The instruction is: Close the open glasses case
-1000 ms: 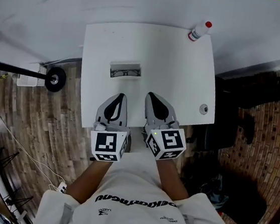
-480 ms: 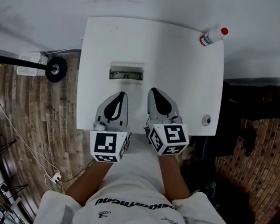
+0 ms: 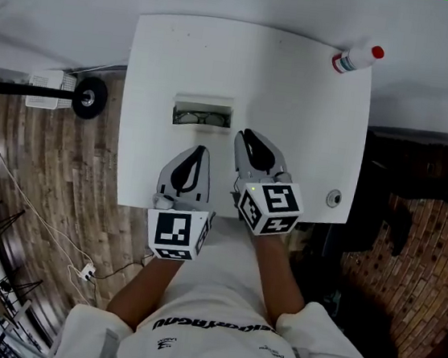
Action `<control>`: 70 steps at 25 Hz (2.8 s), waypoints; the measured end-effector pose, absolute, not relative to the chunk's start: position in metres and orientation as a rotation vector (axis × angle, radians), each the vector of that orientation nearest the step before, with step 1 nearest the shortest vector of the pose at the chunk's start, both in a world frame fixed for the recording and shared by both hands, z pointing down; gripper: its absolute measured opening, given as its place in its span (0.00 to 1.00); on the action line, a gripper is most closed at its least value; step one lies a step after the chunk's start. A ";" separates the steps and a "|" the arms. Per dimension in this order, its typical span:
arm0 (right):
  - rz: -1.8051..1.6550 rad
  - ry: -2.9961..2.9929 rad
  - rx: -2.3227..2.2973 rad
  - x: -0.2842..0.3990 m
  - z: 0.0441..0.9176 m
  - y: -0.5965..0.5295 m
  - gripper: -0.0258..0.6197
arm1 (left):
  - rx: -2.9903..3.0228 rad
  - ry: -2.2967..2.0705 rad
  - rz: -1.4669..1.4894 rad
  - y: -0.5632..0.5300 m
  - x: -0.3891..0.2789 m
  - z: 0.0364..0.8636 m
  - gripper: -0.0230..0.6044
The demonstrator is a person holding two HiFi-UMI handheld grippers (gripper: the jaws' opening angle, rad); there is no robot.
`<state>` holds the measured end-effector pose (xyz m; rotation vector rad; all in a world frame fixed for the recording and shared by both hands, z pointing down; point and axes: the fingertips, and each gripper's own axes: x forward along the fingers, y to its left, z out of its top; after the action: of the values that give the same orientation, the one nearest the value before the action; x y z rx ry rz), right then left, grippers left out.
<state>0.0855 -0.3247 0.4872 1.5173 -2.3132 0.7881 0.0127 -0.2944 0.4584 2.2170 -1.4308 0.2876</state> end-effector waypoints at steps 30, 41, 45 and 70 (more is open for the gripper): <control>0.919 -2.249 1.343 0.080 0.586 -0.383 0.13 | 2.123 -1.419 0.354 -0.318 0.017 0.517 0.03; 0.968 -2.224 1.314 0.076 0.606 -0.392 0.13 | 2.099 -1.415 0.364 -0.323 0.014 0.530 0.03; 0.980 -2.216 1.301 0.074 0.611 -0.391 0.13 | 2.092 -1.420 0.364 -0.324 0.011 0.531 0.03; 0.974 -2.167 1.336 0.074 0.613 -0.382 0.12 | 2.091 -1.428 0.350 -0.317 -0.001 0.528 0.03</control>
<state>0.0738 -0.3825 0.6135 1.3361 -2.1672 0.9741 -0.0008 -0.3171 0.5280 2.0911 -1.4280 0.3500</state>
